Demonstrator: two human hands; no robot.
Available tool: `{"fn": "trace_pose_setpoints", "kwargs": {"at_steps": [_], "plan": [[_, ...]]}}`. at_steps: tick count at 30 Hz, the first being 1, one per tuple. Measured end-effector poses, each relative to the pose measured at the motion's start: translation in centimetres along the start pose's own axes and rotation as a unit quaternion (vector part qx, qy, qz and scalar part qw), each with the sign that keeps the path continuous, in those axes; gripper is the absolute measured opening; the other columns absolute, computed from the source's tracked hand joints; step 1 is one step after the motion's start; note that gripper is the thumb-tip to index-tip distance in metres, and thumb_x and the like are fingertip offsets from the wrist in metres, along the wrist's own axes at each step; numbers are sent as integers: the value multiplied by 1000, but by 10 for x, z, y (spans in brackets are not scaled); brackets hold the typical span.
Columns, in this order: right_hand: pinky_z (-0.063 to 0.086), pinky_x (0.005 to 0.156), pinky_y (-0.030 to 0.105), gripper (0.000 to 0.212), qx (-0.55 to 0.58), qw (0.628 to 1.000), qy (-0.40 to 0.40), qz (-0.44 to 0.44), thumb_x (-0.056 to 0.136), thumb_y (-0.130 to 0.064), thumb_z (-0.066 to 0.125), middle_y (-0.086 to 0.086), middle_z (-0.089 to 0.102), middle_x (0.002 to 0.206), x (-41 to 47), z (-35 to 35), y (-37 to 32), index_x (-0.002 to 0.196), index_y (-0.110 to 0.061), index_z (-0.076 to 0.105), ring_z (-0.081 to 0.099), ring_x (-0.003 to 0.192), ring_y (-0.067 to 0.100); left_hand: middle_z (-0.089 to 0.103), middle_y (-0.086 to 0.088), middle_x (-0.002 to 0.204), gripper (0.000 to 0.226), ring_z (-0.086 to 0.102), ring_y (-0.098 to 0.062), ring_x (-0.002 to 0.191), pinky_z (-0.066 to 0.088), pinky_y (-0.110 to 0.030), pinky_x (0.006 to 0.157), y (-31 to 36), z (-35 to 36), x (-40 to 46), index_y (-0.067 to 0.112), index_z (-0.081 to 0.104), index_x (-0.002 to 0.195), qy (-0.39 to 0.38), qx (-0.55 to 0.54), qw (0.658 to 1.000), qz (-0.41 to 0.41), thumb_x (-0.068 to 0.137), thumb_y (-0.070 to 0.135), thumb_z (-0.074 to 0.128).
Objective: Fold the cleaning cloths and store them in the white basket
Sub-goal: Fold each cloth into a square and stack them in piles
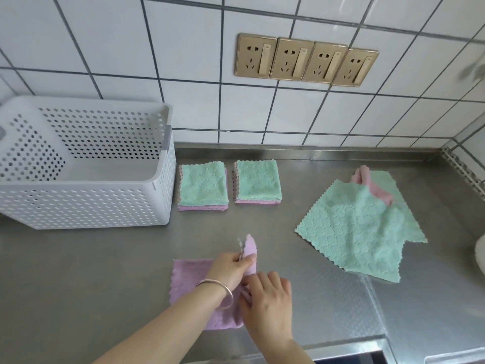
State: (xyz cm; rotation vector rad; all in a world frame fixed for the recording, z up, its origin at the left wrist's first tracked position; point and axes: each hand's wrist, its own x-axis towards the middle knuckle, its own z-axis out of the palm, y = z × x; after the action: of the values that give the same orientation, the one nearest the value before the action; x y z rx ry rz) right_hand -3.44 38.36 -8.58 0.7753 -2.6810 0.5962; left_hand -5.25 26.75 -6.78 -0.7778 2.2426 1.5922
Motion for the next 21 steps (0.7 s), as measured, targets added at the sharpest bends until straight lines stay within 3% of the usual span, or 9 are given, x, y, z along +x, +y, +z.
{"fn": "trace_pose_setpoints", "kwargs": {"at_steps": [3, 5, 8, 11, 14, 16, 19, 21], "plan": [[24, 57, 27, 6, 66, 994, 12, -89, 65, -21, 58, -4, 50, 63, 1, 14, -18, 64, -20, 52, 39, 63, 18, 33, 2, 51, 43, 28, -13, 49, 23, -26, 48, -11, -21, 1, 18, 36, 50, 38, 17, 999, -10, 90, 19, 51], [31, 59, 25, 15, 110, 985, -26, -127, 66, -29, 64, -4, 56, 77, 1, 18, -25, 77, -23, 56, 44, 71, 17, 32, 1, 52, 43, 28, -15, 52, 23, -29, 51, -25, -38, -3, 17, 35, 51, 63, 0, 998, -18, 92, 16, 49], [36, 80, 20, 44, 147, 974, -110, -132, 77, -50, 59, -3, 56, 118, -4, 21, -20, 112, -25, 54, 49, 100, 12, 42, -4, 61, 30, 34, -20, 58, 27, -31, 55, -47, -59, -13, 13, 50, 64, 98, -46, 993, -46, 93, 18, 46], [30, 97, 20, 55, 84, 971, -180, -133, 88, -55, 39, -3, 36, 147, -14, 36, -9, 133, -24, 44, 40, 125, 11, 46, -8, 72, 17, 33, -18, 59, 27, -29, 55, -69, -69, -19, 12, 56, 81, 95, -38, 993, -63, 94, 17, 45], [29, 97, 29, 60, 14, 961, -258, -100, 80, -54, 38, -5, 6, 158, -19, 55, -2, 133, -25, 41, 34, 130, 12, 49, -10, 76, 19, 37, -19, 67, 30, -28, 62, -94, -72, -15, 13, 58, 76, 98, -28, 990, -93, 93, 17, 49], [27, 97, 31, 62, -7, 958, -271, -95, 77, -55, 37, -3, -9, 157, -22, 65, 1, 131, -25, 41, 28, 134, 14, 57, -11, 77, 16, 43, -22, 70, 35, -29, 68, -109, -71, -11, 15, 63, 83, 112, -22, 988, -108, 91, 20, 51], [17, 104, 32, 63, -42, 954, -278, -105, 77, -57, 37, -4, -11, 157, -23, 73, 2, 132, -25, 40, -4, 145, 14, 64, -14, 82, 10, 54, -30, 75, 39, -31, 69, -120, -70, -8, 16, 62, 86, 131, 11, 985, -116, 89, 20, 53], [9, 107, 31, 64, -61, 952, -281, -109, 77, -58, 37, -4, -11, 157, -21, 76, 1, 133, -26, 39, -11, 145, 13, 66, -13, 91, 10, 59, -33, 88, 40, -31, 73, -121, -68, -8, 13, 60, 90, 149, 38, 981, -121, 89, 20, 54]]}}
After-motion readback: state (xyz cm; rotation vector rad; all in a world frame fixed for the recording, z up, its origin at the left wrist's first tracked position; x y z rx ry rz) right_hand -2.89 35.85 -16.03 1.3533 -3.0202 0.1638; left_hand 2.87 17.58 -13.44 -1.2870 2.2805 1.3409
